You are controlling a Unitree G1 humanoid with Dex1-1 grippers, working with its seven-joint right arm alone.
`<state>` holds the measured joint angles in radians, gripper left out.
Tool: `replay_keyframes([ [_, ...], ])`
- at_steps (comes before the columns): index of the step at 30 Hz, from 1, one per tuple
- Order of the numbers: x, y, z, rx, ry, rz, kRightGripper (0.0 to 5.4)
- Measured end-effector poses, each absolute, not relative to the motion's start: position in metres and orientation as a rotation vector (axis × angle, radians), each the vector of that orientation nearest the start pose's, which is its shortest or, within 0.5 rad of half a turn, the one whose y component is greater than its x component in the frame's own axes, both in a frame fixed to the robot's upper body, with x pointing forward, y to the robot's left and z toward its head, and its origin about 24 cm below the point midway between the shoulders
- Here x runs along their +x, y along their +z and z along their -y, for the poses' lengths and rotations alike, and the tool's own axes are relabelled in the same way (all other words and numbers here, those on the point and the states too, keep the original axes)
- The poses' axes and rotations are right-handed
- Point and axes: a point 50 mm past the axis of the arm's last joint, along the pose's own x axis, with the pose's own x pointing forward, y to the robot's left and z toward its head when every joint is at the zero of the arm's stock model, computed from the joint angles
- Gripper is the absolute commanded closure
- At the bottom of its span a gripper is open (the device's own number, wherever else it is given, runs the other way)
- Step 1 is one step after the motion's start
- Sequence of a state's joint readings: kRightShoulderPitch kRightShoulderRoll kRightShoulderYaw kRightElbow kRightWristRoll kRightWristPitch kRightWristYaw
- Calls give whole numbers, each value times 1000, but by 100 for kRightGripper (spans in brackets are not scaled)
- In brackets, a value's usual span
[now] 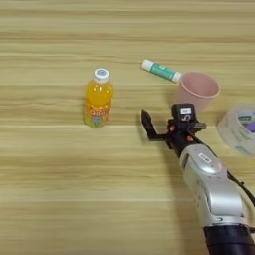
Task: Move the objects on the table
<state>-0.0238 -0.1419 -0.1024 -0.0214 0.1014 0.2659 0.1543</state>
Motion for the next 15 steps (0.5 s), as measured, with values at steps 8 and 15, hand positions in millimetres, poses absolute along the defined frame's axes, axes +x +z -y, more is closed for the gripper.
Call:
replay_keyframes([
  [8,258,31,199,-4,7,-213,5],
  [15,260,28,204,2,-26,-222,5],
])
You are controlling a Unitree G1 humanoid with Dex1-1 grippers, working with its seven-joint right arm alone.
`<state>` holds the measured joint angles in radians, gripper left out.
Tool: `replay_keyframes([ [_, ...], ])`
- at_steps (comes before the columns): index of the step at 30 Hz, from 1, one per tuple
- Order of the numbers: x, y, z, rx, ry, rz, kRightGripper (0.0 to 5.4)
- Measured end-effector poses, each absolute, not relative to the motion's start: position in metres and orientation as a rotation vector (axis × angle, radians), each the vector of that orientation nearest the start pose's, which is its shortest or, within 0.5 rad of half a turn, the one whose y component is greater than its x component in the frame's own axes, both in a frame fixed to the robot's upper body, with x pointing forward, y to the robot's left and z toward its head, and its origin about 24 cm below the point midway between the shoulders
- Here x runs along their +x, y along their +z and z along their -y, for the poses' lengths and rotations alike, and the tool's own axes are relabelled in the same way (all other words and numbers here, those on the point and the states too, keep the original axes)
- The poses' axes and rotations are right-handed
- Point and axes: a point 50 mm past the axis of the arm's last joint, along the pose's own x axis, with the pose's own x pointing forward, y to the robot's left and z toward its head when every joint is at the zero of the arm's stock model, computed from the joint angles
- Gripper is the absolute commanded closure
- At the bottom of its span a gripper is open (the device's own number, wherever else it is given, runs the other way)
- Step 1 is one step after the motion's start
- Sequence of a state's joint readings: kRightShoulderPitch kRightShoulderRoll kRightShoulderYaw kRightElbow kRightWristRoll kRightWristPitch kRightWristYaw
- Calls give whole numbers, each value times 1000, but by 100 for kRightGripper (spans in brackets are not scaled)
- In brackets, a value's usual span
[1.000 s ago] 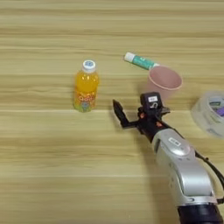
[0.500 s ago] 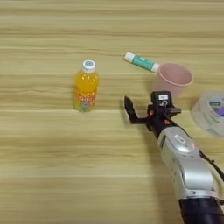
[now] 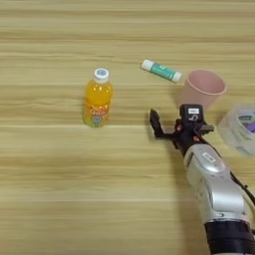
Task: Move the objects on the table
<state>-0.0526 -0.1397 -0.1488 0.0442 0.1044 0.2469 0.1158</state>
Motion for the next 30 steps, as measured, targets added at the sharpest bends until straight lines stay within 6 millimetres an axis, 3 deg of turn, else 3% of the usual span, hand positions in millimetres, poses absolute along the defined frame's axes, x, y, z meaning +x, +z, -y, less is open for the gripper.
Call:
replay_keyframes([
  [22,261,33,212,9,-72,-193,5],
  [30,242,41,206,-19,-18,-182,5],
])
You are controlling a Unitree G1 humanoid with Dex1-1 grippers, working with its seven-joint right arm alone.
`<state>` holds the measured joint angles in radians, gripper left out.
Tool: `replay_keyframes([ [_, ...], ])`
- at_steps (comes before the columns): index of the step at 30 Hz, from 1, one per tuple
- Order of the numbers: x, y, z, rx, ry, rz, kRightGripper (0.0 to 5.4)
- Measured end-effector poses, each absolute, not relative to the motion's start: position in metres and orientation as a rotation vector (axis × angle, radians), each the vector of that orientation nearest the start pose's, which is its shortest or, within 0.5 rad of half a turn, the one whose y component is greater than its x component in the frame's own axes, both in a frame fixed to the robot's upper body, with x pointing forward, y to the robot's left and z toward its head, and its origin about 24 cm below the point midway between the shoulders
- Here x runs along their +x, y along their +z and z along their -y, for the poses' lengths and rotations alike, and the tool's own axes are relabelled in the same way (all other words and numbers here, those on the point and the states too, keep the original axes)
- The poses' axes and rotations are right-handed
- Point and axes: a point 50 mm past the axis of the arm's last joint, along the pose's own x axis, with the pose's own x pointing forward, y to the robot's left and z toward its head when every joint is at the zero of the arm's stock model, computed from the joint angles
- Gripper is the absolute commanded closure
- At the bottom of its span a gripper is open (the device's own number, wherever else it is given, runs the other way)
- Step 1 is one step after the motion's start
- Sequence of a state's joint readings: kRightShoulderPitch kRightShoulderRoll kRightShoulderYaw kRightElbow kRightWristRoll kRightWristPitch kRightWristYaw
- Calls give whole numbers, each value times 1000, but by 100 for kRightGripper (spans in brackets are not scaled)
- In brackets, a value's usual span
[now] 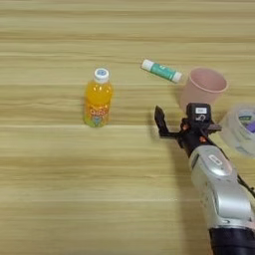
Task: Move the objects on the table
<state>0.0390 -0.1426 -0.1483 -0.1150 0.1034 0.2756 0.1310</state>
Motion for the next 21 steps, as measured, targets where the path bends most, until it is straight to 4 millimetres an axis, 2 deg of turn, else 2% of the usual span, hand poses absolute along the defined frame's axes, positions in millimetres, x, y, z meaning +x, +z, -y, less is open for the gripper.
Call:
replay_keyframes([
  [10,223,49,214,-101,11,-202,5],
  [16,206,68,231,-190,5,-177,5],
  [21,204,82,247,-260,-22,-148,5],
])
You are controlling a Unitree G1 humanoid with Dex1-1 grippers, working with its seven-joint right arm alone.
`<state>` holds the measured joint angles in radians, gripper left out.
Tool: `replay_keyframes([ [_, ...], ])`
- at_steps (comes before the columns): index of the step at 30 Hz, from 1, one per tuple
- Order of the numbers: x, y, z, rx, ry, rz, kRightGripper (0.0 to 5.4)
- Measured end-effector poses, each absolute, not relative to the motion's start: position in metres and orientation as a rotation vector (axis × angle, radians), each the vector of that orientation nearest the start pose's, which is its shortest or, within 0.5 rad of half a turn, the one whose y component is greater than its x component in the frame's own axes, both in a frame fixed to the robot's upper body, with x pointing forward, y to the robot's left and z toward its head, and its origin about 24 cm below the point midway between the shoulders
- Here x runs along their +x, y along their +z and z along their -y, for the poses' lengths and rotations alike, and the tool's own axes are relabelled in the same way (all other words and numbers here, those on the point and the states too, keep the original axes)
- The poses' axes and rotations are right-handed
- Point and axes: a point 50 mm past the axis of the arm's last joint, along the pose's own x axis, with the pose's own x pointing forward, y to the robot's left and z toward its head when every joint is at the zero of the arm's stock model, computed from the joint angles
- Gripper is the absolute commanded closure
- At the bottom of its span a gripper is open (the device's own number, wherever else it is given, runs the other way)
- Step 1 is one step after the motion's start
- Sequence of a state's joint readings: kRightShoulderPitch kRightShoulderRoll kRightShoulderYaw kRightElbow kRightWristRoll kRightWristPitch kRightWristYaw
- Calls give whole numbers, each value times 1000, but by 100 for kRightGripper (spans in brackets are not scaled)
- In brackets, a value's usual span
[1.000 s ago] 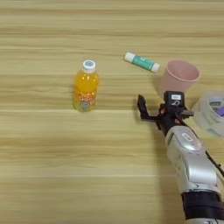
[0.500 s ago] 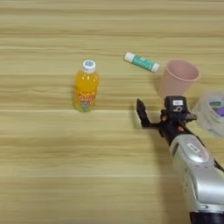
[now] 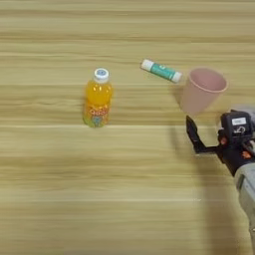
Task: Move the objects on the table
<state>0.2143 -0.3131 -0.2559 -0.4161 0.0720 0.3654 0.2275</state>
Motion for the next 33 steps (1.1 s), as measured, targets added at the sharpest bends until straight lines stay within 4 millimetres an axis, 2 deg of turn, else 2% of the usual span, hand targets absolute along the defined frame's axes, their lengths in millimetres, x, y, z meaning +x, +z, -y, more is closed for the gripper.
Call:
replay_keyframes([
  [7,201,86,271,-322,-54,-179,5],
  [15,199,90,283,-354,27,-226,5],
  [19,198,83,291,-346,29,-271,5],
  [28,199,75,320,-303,-9,-343,5],
  [33,201,74,321,-307,7,-357,5],
])
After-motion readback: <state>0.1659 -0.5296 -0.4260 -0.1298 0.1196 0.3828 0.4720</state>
